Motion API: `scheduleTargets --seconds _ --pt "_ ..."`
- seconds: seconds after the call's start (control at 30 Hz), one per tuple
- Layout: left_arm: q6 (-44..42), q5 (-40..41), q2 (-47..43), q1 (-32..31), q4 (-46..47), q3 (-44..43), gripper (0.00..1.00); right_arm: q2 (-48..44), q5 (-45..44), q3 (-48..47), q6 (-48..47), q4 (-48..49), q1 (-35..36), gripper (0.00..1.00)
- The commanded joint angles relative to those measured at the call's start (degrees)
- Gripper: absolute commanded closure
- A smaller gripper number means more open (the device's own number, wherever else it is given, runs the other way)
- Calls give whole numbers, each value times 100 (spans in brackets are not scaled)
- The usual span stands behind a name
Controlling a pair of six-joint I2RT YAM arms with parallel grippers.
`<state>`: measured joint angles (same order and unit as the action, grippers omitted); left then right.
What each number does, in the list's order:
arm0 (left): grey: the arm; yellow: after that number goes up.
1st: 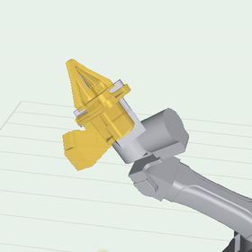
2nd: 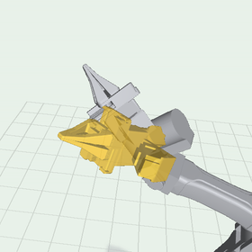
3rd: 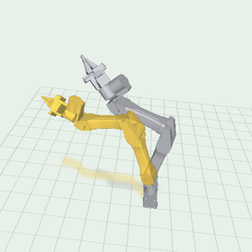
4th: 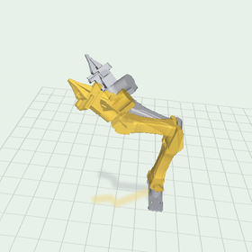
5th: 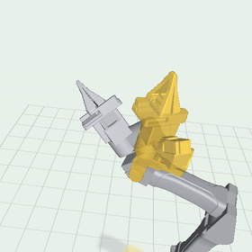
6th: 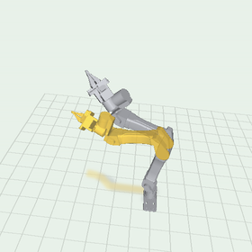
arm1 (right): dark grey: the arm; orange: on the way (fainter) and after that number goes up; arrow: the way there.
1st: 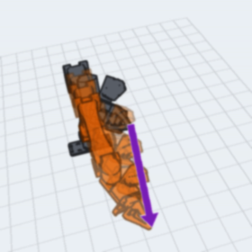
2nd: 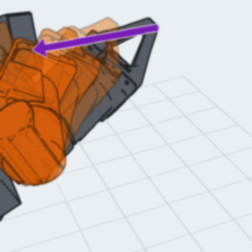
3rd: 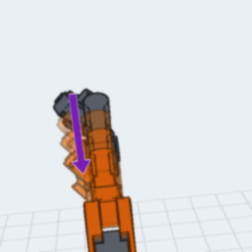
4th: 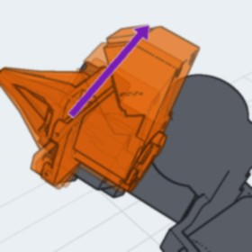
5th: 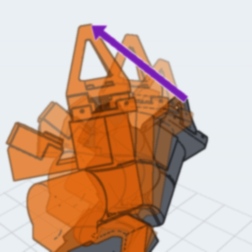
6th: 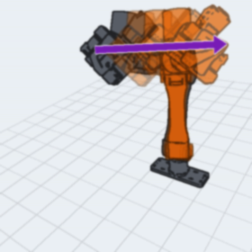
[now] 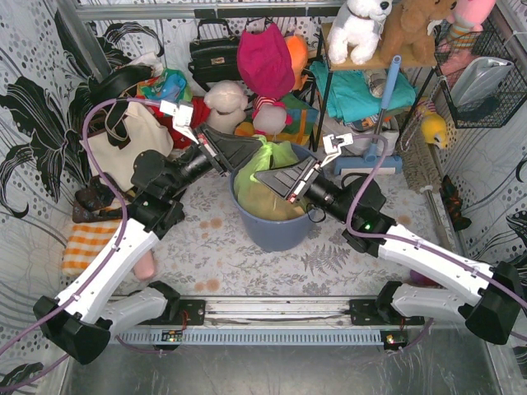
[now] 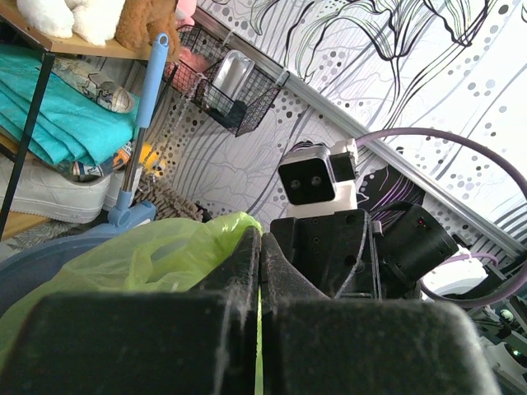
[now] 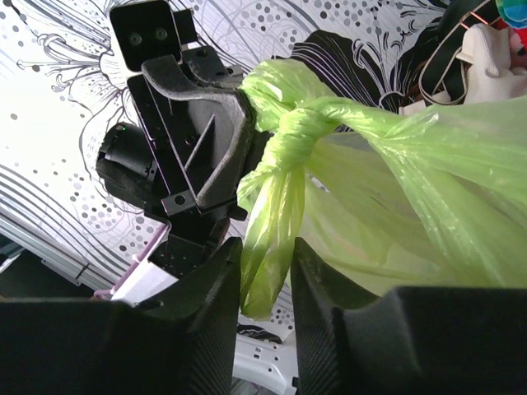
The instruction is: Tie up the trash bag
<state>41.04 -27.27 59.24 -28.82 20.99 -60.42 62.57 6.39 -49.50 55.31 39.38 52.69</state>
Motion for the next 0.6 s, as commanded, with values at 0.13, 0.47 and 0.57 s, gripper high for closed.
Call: scheduleTargets --seconds 0.13,0.47,0.57 --pt "-347 40 -12 8 53 -192 100 -270 -61 -60 -45 -78 7 99" --pt "-1260 628 57 10 -793 -627 100 -875 -110 -98 -166 -1289 10 100" --pt "-1392 728 159 8 -857 -734 100 -970 63 -142 -185 -1684 10 100"
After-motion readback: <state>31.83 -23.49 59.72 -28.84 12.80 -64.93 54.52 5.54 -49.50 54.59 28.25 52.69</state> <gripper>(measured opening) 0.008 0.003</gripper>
